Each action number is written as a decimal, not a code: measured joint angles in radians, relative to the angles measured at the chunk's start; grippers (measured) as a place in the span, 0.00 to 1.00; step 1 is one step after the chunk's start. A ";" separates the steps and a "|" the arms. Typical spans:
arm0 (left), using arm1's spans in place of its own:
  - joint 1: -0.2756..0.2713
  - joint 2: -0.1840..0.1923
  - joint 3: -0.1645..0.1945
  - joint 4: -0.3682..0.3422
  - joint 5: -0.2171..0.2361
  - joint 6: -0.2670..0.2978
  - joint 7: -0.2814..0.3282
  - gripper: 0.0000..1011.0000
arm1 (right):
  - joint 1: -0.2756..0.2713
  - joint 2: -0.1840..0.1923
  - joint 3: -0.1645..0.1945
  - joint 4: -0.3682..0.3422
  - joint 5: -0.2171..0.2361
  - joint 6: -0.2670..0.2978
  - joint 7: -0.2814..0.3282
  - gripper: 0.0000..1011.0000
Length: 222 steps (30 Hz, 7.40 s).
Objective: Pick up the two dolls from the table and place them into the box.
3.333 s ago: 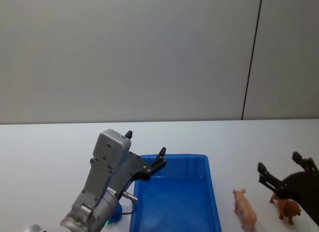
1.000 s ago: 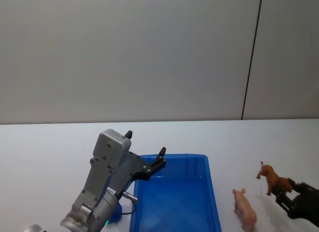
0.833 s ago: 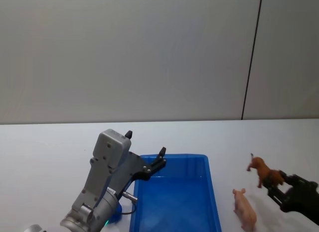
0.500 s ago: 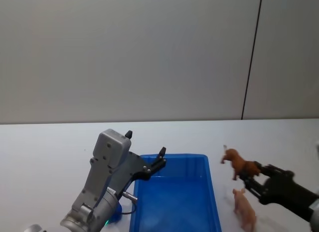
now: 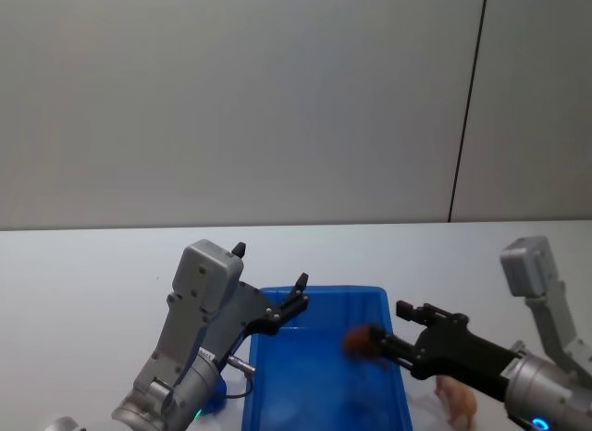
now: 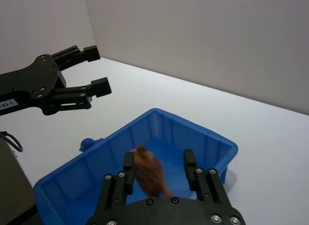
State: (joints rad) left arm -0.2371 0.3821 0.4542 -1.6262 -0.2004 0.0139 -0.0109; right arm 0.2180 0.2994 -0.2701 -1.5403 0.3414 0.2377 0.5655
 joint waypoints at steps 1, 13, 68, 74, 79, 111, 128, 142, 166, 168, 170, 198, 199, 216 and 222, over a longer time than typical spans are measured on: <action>0.000 0.000 0.000 0.000 0.000 0.000 0.000 0.99 | 0.003 -0.003 -0.002 0.003 -0.002 0.002 0.002 0.56; 0.000 0.000 0.000 0.000 0.000 0.000 0.000 0.99 | 0.027 -0.014 -0.015 0.027 -0.024 -0.001 0.001 0.93; 0.000 0.000 0.000 0.000 0.000 0.000 0.000 0.99 | -0.084 0.093 0.024 0.085 0.016 0.064 -0.110 0.82; 0.000 0.000 0.000 0.000 0.000 0.000 0.000 0.99 | -0.074 0.083 0.017 0.108 0.019 0.071 -0.110 0.64; 0.000 0.000 0.000 0.000 0.000 0.000 0.000 0.99 | -0.070 0.079 0.014 0.117 0.019 0.069 -0.116 0.48; 0.000 0.000 0.000 0.000 0.000 0.000 0.000 0.99 | -0.012 0.066 0.010 -0.006 0.004 -0.018 -0.060 0.37; 0.000 0.000 0.000 0.000 0.000 0.000 0.000 0.99 | 0.093 -0.030 -0.057 0.102 -0.037 0.041 -0.003 0.70; 0.000 0.000 0.000 0.000 0.000 0.000 0.000 0.99 | 0.073 0.000 -0.048 0.093 -0.040 -0.004 -0.005 0.99; 0.021 0.016 -0.005 -0.021 0.007 0.027 0.028 0.99 | -0.046 0.123 0.024 0.008 0.056 -0.106 -0.035 0.99; 0.034 0.027 -0.009 -0.034 0.006 0.038 0.042 0.99 | -0.049 0.126 0.026 0.006 0.059 -0.108 -0.036 0.99; 0.044 0.037 -0.012 -0.044 0.003 0.048 0.054 0.99 | -0.053 0.129 0.028 0.004 0.062 -0.111 -0.037 0.99; 0.199 0.147 -0.046 -0.049 -0.104 0.072 0.110 0.99 | -0.069 0.145 0.037 -0.008 0.075 -0.124 -0.041 0.99; 0.199 0.146 -0.046 -0.043 -0.104 0.069 0.102 0.99 | -0.069 0.145 0.037 -0.008 0.075 -0.124 -0.041 0.99; 0.127 0.101 -0.054 0.134 -0.078 0.033 -0.064 0.98 | -0.070 0.147 0.038 -0.009 0.076 -0.125 -0.040 0.99; 0.108 0.090 -0.057 0.175 -0.070 0.033 -0.092 0.86 | -0.070 0.147 0.037 -0.009 0.076 -0.125 -0.040 0.99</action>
State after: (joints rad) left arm -0.1289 0.4725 0.3969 -1.4514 -0.2704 0.0467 -0.1026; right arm 0.1478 0.4463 -0.2326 -1.5493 0.4179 0.1124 0.5251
